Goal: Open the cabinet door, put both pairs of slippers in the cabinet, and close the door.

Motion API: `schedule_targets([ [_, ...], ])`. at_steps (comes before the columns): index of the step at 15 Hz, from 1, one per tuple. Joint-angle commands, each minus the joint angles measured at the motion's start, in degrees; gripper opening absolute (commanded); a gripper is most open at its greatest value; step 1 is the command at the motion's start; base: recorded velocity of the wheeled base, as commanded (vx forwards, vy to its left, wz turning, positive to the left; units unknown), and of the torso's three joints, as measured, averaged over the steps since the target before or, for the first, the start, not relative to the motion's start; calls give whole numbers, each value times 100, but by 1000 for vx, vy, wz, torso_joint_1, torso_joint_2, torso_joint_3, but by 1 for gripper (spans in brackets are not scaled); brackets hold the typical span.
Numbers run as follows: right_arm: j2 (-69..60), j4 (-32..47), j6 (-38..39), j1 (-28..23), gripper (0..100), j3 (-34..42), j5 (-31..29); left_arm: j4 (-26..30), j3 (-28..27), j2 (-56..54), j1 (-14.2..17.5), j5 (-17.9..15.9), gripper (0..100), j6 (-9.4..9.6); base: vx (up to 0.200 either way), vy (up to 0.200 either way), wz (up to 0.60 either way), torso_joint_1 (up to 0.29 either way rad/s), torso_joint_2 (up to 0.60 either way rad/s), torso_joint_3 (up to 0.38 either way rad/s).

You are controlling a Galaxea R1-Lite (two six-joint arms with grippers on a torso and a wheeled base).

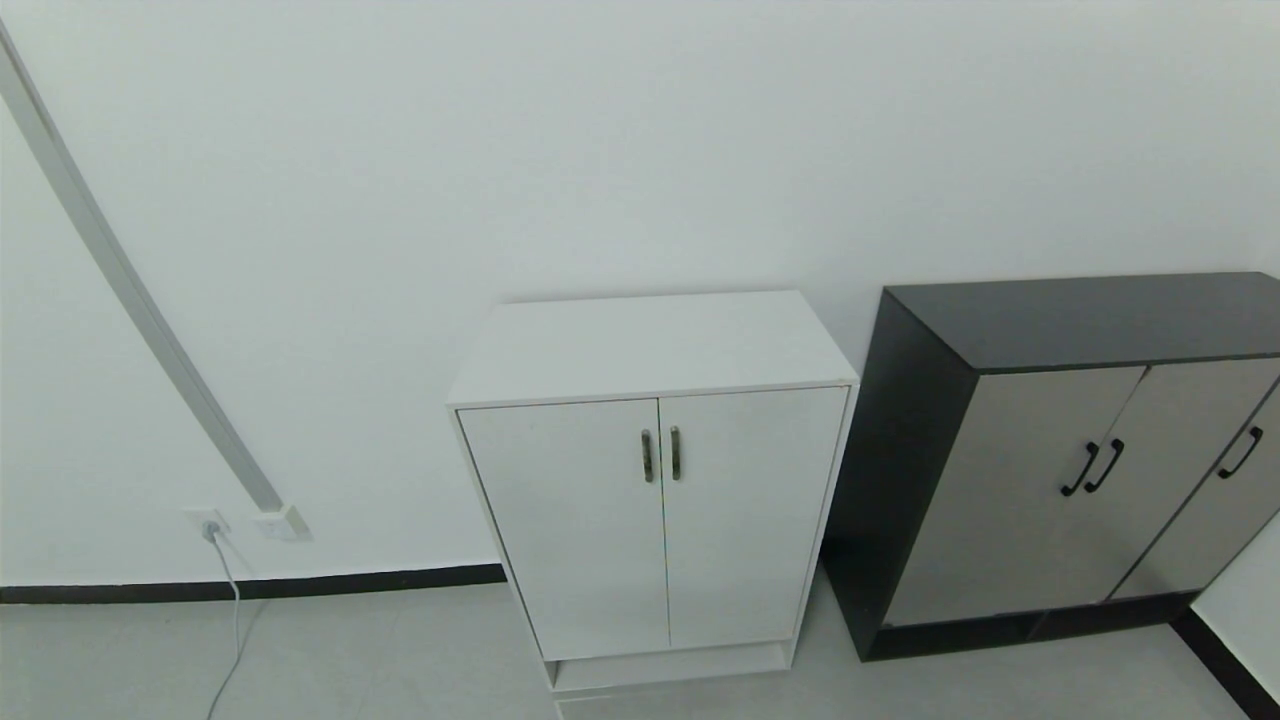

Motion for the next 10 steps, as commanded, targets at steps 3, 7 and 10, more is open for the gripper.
schedule_targets([
  [3,-1002,-13,27,-602,0,0,6,0,0,7,1,4,0,-8,0,0,0,0,0,0],
  [7,-1002,-39,440,-602,0,0,-100,0,0,7,1,4,0,19,0,0,0,0,0,0],
  [10,-1002,-39,422,-602,0,0,-100,0,0,7,1,4,0,19,0,0,0,0,0,0],
])
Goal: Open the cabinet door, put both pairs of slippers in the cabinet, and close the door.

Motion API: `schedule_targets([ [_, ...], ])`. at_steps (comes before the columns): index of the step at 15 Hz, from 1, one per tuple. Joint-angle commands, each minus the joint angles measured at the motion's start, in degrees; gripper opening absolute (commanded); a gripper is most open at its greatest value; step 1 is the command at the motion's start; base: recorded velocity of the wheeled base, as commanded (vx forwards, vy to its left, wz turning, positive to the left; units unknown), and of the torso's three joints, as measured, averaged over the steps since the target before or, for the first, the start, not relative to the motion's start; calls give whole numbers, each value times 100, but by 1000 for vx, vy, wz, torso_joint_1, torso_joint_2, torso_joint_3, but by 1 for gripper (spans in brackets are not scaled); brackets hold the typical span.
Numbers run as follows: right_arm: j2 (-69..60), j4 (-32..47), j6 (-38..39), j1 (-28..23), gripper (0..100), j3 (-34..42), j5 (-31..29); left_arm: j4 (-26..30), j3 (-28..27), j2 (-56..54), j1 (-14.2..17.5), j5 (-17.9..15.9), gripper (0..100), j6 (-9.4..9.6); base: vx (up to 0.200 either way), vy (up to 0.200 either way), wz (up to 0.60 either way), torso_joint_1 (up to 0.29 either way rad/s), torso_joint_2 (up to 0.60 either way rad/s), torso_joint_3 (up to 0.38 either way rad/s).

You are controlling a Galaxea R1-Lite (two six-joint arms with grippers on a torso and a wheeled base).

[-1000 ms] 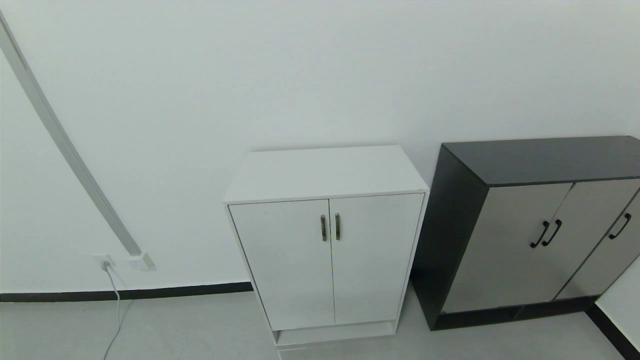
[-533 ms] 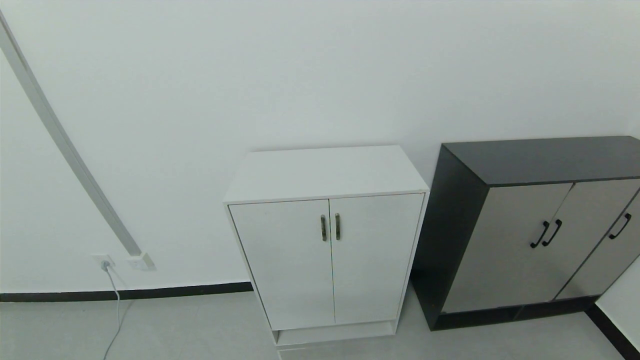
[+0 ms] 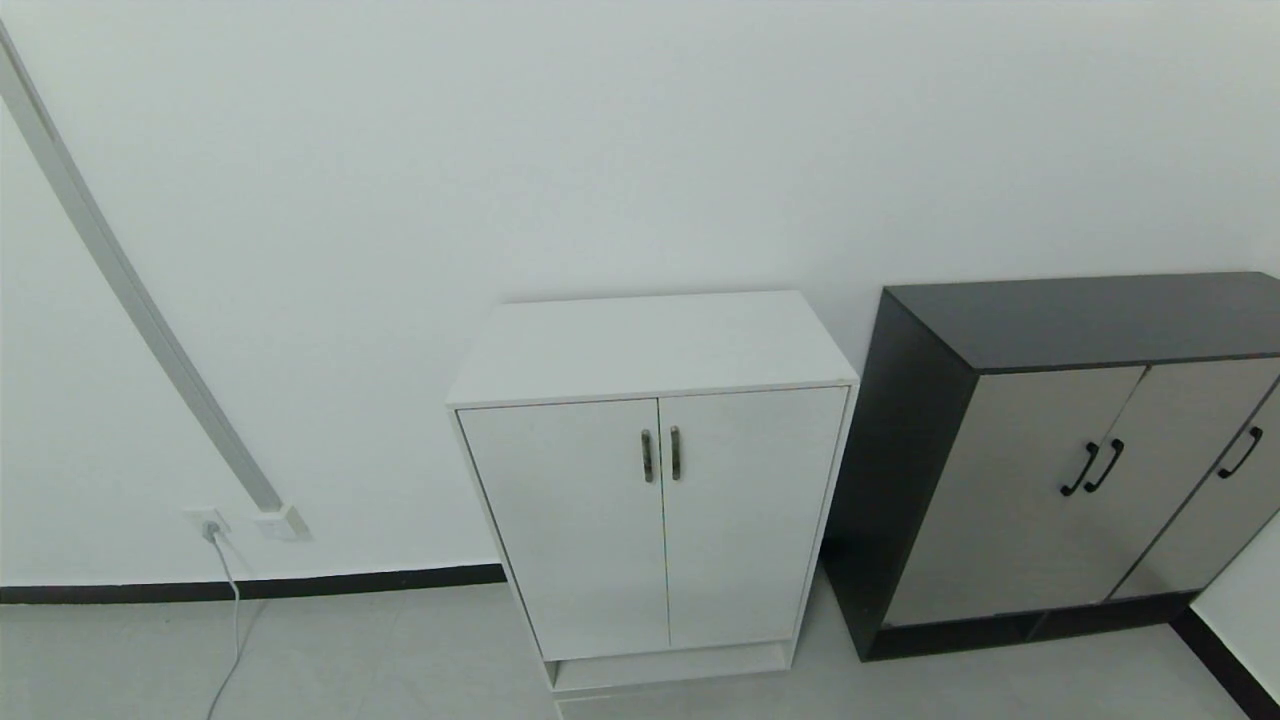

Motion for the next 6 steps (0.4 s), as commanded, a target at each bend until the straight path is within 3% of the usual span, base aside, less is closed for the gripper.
schedule_targets([
  [1,-2,-1,-7,1,0,0,10,0,0,7,1,-1,0,-2,0,0,0,0,0,0],
  [6,-2,8,-33,-7,0,0,19,0,0,7,1,-1,0,-2,0,0,0,0,0,0],
])
